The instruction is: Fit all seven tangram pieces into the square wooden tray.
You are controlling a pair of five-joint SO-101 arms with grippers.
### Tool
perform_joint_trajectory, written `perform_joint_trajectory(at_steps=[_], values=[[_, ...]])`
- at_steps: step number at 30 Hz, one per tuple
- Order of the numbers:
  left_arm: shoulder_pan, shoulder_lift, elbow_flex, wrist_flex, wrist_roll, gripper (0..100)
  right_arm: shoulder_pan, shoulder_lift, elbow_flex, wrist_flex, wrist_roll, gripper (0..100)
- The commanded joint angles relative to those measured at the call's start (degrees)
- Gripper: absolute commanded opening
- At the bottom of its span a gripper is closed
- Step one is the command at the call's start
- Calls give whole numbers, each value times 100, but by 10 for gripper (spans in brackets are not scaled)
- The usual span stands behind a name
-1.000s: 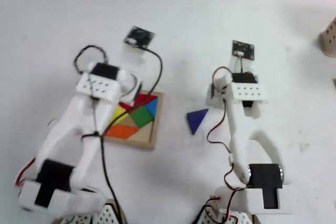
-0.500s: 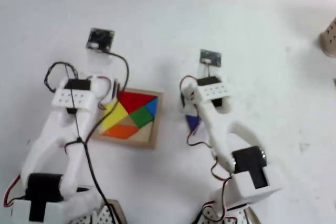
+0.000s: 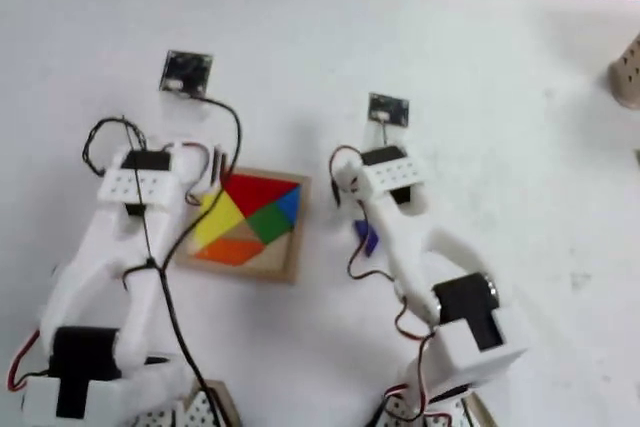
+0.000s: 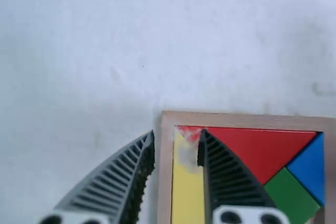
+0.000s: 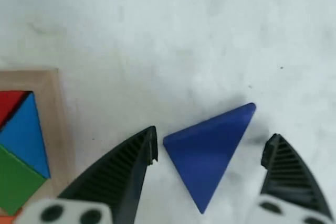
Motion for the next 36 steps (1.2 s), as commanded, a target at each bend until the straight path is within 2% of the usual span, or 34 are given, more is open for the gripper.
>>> perform_joint_trajectory(at_steps=[1,5,11,13,20,24,27,29,36], values=[[-40,-31,-70,-114,70,154,-31,66,-220,-136,-62,315],[-40,-31,-70,-114,70,154,-40,110,-281,-101,-62,306],[-31,-31,-70,-114,70,154,-31,119,-290,-119,-26,128],[-31,-31,-70,-114,70,154,4,119,-290,-110,-9,116],[4,-31,-70,-114,70,154,163,119,-308,48,18,116],[31,-31,-70,-114,70,154,127,66,-308,92,668,116],[31,-31,-70,-105,70,154,-22,4,-510,505,1284,117],[31,-40,-70,-105,70,154,-119,-84,-624,787,1398,123],[22,-40,-70,-97,70,154,-303,-514,-607,1226,1899,283]])
